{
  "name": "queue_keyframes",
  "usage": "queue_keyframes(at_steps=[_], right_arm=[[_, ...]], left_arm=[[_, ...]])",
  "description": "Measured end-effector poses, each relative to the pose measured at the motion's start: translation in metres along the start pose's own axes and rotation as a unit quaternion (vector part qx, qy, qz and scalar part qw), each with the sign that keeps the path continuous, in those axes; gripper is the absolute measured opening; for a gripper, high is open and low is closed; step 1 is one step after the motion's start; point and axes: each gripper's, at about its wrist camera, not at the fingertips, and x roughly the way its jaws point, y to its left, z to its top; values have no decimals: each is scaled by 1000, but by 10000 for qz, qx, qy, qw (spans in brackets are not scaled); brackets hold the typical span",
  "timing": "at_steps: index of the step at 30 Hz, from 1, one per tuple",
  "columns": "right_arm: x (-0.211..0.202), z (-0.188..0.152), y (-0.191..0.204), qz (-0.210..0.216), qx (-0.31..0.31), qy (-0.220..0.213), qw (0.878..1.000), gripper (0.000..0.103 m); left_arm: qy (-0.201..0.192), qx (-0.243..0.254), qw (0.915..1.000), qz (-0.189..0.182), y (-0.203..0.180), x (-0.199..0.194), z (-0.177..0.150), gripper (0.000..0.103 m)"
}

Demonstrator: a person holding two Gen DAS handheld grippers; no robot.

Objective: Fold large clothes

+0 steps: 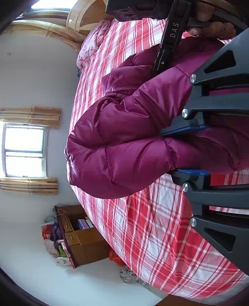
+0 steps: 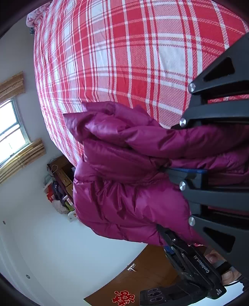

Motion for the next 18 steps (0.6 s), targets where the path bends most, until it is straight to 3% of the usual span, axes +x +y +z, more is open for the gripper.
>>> queue_keyframes(at_steps=[7,11,18], right_arm=[[27,-1,-5,-58,23,248,9997,25],[31,-1,-11,-104,94,307,9994,25],[36,-5,-11,-258,73,349,9990,28]], left_arm=[[253,-114,9995,133,15,18,-14,32],[380,-169,9988,246,22,31,-24,39],[200,-26,9983,538,27,35,-31,66]])
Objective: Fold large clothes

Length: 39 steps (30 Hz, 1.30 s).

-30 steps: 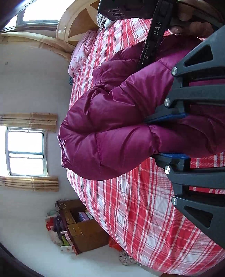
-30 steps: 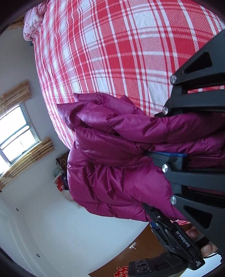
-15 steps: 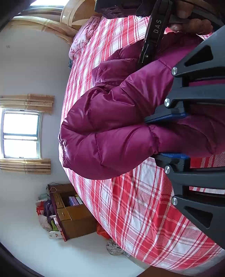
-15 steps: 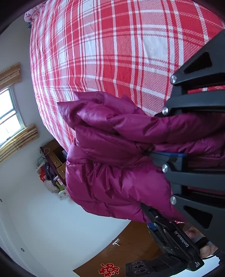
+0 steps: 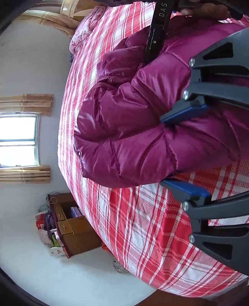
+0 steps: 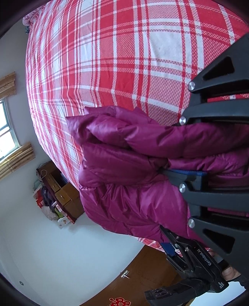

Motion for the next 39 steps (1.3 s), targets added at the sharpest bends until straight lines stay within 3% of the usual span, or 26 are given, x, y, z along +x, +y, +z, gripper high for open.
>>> queue_keyframes(at_steps=[4,8,14,16,22,25,29,39], right_arm=[[0,-1,-2,-60,22,15,10000,31],[-4,-3,3,-191,-84,13,9998,33],[-23,-3,16,-365,-157,-161,9991,45],[-35,-3,24,-411,-224,-322,9984,57],[-81,-9,59,-589,-564,-954,9921,67],[-105,-14,80,-632,-761,-1339,9860,75],[-120,-16,98,-628,-946,-1506,9821,75],[-135,-21,99,-614,-986,-1675,9790,77]], left_arm=[[17,-102,9999,30,6,0,-1,74],[25,-69,10000,52,6,-3,0,74],[-33,23,9999,98,7,-19,4,74],[-156,22,9998,96,8,-29,6,74],[-675,-55,9976,105,16,-70,15,80],[-929,-123,9955,112,21,-88,19,89],[-1145,-214,9932,63,25,-105,24,90],[-1460,-251,9890,16,25,-133,31,90]])
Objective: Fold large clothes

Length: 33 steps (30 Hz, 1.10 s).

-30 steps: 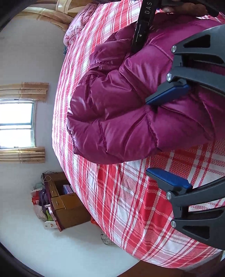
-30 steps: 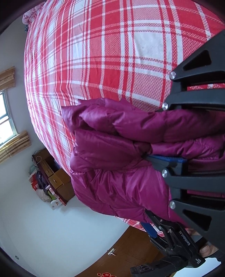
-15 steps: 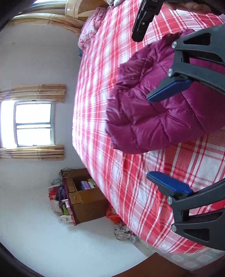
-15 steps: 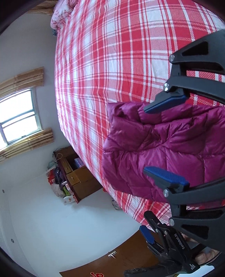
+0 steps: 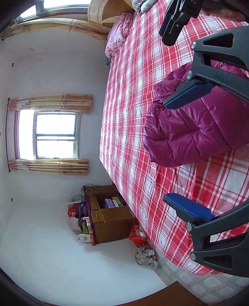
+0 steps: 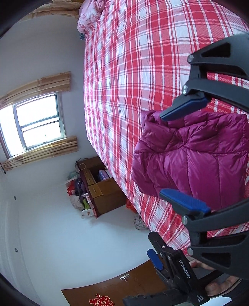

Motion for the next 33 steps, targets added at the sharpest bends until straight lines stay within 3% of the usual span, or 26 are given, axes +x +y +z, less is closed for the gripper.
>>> queue_keyframes(at_steps=[33], right_arm=[[0,-8,-2,48,120,62,9999,77]], left_arm=[[65,22,10000,15,-1,1,-4,90]])
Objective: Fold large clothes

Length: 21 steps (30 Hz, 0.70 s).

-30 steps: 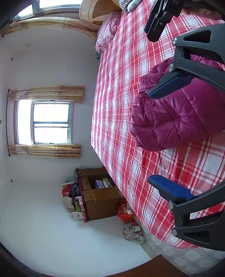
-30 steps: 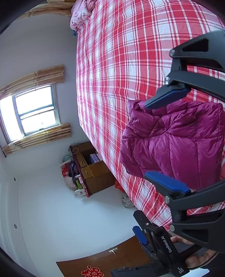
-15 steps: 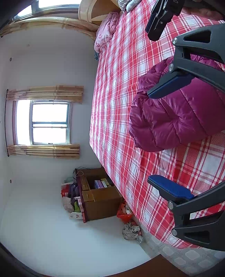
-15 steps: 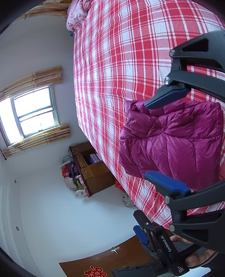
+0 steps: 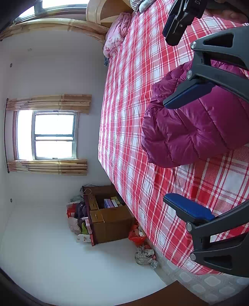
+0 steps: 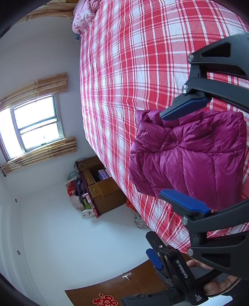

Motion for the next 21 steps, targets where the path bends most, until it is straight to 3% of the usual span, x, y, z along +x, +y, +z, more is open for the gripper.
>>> queue_keyframes(at_steps=[21], right_arm=[[1,-3,1,7,5,-1,10000,77]], left_arm=[[38,8,10000,16,-1,2,-3,90]])
